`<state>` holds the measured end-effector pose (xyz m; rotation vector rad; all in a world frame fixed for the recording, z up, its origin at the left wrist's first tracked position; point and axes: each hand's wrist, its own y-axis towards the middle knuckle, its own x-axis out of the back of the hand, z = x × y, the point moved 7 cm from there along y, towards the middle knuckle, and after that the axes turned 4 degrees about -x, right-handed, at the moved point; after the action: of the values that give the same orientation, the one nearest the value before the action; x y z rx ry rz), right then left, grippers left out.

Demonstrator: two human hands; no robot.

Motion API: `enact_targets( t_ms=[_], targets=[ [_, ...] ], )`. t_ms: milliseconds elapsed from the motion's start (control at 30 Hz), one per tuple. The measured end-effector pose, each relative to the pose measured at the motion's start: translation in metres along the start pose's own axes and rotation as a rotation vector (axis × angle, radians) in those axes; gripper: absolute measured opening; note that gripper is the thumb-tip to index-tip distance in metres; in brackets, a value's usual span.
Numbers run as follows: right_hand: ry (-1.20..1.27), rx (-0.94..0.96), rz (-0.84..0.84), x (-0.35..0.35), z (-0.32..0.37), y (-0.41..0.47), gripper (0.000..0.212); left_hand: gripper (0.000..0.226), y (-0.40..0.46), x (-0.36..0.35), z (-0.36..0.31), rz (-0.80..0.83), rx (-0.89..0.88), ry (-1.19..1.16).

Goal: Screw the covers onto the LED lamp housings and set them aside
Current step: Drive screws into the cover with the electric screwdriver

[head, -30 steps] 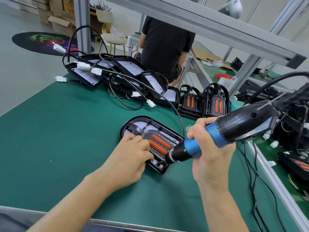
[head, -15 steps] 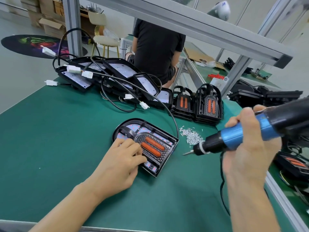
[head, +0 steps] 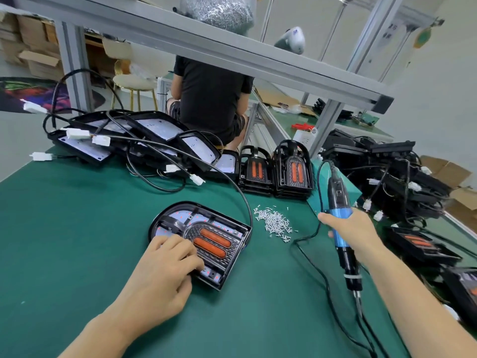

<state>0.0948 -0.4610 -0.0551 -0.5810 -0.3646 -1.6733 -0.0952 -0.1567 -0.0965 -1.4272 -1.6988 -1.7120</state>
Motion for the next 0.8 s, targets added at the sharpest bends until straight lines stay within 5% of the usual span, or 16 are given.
enact_targets(
  t_ms=[233, 467, 800],
  targets=[
    [-0.414, -0.117, -0.026, -0.010, -0.025, 0.023, 0.052, 0.039, -0.004, 0.013, 0.014, -0.195, 0.099, -0.061],
    [-0.845, -0.030, 0.006, -0.028, -0.029, 0.044, 0.059, 0.036, -0.010, 0.015, 0.030, -0.329, 0.252, -0.071],
    [-0.920, -0.064, 0.084, -0.039, -0.044, 0.050, 0.057, 0.035, -0.025, 0.008, 0.062, -0.350, 0.604, -0.211]
  ],
)
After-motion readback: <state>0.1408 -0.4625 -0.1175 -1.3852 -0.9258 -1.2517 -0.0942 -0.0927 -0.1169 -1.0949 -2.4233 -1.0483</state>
